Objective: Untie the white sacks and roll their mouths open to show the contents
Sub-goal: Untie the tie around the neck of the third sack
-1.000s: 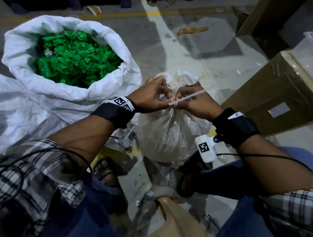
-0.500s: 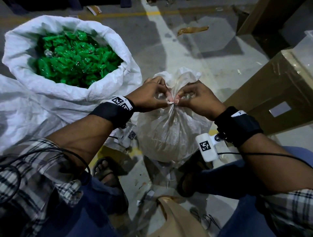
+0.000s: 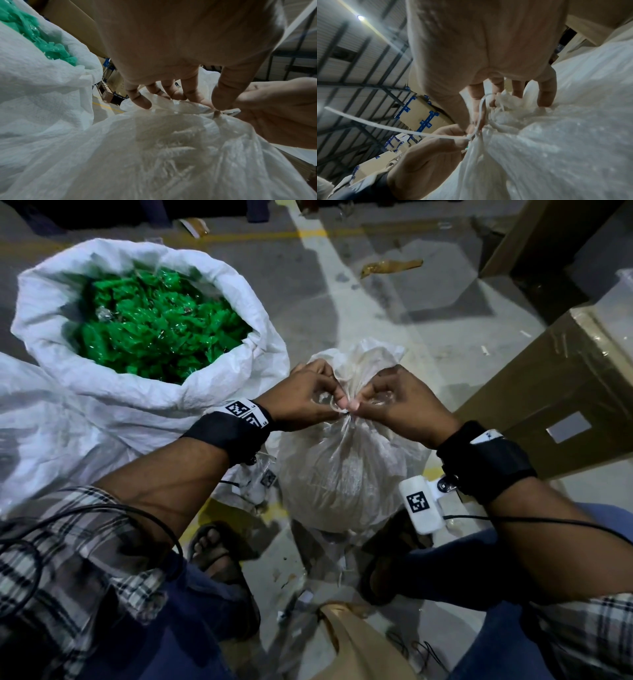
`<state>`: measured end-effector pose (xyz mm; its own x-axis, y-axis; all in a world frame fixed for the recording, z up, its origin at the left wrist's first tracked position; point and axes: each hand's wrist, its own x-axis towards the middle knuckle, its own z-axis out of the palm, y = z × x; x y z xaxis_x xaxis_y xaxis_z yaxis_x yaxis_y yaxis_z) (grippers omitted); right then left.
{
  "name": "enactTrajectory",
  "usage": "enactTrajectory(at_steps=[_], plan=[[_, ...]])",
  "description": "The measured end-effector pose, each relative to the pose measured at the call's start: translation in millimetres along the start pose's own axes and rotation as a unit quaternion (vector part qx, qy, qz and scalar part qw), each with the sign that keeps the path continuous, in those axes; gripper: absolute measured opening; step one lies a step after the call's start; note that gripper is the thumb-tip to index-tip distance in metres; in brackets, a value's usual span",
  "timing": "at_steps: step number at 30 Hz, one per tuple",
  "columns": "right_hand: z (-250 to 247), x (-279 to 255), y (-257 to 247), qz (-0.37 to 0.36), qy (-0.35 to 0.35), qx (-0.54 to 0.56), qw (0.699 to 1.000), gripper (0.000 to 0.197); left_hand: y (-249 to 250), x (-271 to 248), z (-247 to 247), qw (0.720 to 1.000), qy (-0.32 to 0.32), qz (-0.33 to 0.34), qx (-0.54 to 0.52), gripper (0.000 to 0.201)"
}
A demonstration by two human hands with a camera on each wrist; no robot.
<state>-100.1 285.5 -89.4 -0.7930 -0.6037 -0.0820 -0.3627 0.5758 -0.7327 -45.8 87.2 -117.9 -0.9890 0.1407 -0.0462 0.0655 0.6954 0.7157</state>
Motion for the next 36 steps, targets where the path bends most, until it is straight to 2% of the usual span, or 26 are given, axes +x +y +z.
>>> enactTrajectory(at_steps=[3, 5, 12, 17, 23, 29, 33, 36], plan=[[-1.1, 3.3, 2.4, 0.023, 0.000, -0.024, 0.999, 0.012, 0.6, 0.9, 1.1, 1.000, -0.003, 0.002, 0.003, 0.014], [-2.0, 4.2, 2.7, 0.030, 0.000, -0.035, 0.999, 0.007, 1.6, 1.8, 2.4, 1.000, -0.003, 0.005, 0.009, 0.015], [-3.6, 6.8, 4.1, 0.032, 0.002, -0.074, 0.997, 0.029, 3.2, 2.7, 2.8, 1.000, -0.004, 0.008, 0.007, 0.015], [-3.7, 1.9, 0.6, -0.012, -0.005, -0.046, 0.999, 0.030, 3.2, -0.2, 0.3, 1.000, 0.002, 0.005, 0.009, 0.018], [-4.6, 3.8, 1.5, 0.020, -0.017, -0.055, 0.998, 0.016, 9.2, -0.8, 0.5, 1.000, 0.000, 0.017, 0.003, 0.010], [-12.8, 4.9, 6.1, 0.053, -0.007, -0.056, 0.997, 0.024, 8.5, 0.1, 0.7, 1.000, -0.004, 0.020, 0.001, 0.009], [-7.9, 1.6, 0.6, -0.001, -0.009, -0.046, 0.999, 0.016, 5.7, 0.5, -1.1, 1.000, -0.001, 0.013, 0.010, 0.008], [-6.3, 1.3, 0.6, 0.001, -0.012, -0.043, 0.999, 0.015, 5.4, 0.4, -0.2, 1.000, -0.001, 0.013, 0.015, 0.013]])
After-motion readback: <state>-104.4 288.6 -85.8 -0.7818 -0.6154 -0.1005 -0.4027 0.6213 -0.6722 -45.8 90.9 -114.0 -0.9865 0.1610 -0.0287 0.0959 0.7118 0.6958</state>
